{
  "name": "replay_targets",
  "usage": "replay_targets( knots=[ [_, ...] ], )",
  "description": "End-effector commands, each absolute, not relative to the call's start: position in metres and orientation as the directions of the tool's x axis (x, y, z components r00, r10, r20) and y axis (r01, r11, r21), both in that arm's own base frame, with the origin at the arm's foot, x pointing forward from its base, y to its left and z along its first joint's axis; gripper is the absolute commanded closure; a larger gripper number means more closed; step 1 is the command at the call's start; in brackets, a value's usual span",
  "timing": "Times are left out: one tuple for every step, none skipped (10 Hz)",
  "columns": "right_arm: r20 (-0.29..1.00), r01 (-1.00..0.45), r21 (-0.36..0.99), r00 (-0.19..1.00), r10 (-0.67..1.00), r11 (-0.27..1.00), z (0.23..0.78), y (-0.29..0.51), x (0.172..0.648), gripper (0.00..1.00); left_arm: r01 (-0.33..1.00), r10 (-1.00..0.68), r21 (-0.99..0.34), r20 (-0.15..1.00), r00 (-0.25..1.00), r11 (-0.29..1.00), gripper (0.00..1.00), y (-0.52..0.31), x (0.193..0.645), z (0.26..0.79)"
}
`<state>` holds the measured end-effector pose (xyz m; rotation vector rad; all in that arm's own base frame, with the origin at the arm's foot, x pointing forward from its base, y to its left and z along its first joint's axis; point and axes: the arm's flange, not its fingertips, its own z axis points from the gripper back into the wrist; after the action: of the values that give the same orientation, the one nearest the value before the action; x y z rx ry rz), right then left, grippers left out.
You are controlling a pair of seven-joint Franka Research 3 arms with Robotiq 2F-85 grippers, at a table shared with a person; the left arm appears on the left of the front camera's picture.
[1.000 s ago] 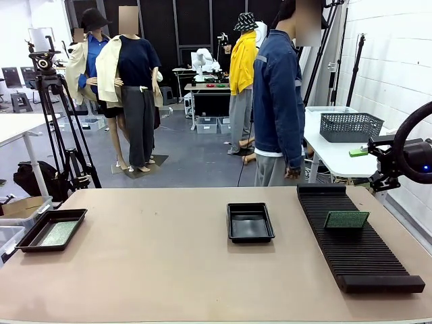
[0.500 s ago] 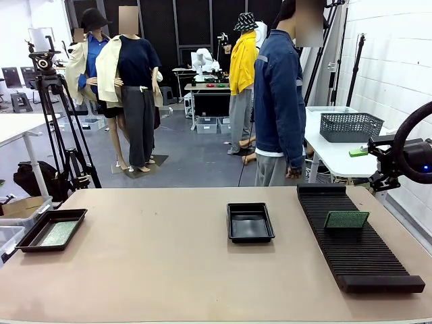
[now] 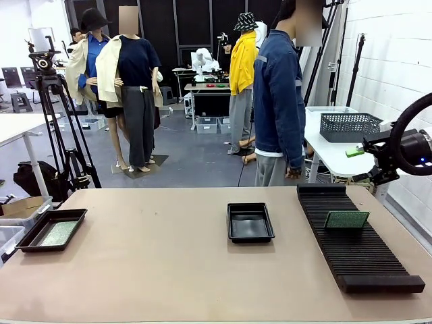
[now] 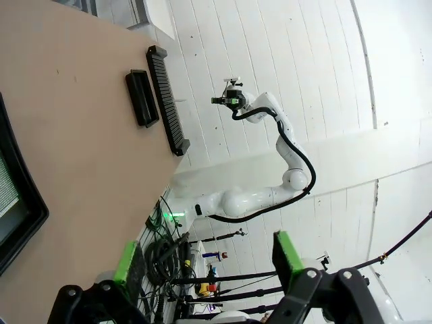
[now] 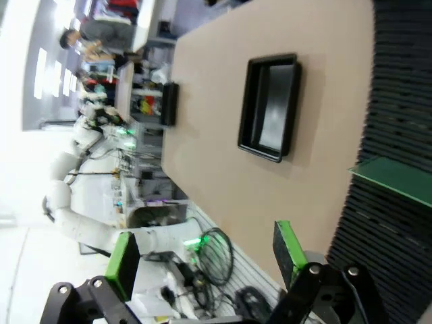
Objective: Inspect and transfer BCBs to ESD trays.
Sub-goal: Pick up the Blank PCB from the PCB Rack and place it in the right ESD tray.
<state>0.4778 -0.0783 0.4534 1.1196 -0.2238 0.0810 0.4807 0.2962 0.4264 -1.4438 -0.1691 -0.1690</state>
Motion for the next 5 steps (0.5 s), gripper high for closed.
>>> replay_targets(
  knots=[
    [0.306,-0.298,0.783,0.949,0.08,0.546,0.465,-0.069,0.49,0.0,0.212,-0.014,-0.969,0.212,0.977,0.128,0.0,0.296,0.48,0.428],
    [0.325,-0.362,0.73,0.93,0.171,0.579,0.469,-0.064,0.494,0.0,0.212,-0.014,-0.969,0.212,0.977,0.128,0.0,0.296,0.48,0.428],
    [0.313,-0.411,0.674,0.911,0.267,0.614,0.472,-0.057,0.499,0.0,0.212,-0.014,-0.969,0.212,0.977,0.128,0.0,0.296,0.48,0.428],
    [0.302,-0.449,0.616,0.894,0.332,0.648,0.476,-0.051,0.503,0.0,0.212,-0.014,-0.969,0.212,0.977,0.128,0.0,0.296,0.48,0.428],
    [0.298,-0.524,0.55,0.85,0.433,0.651,0.481,-0.045,0.504,0.0,0.212,-0.014,-0.969,0.212,0.977,0.128,0.0,0.296,0.48,0.428]
  ],
)
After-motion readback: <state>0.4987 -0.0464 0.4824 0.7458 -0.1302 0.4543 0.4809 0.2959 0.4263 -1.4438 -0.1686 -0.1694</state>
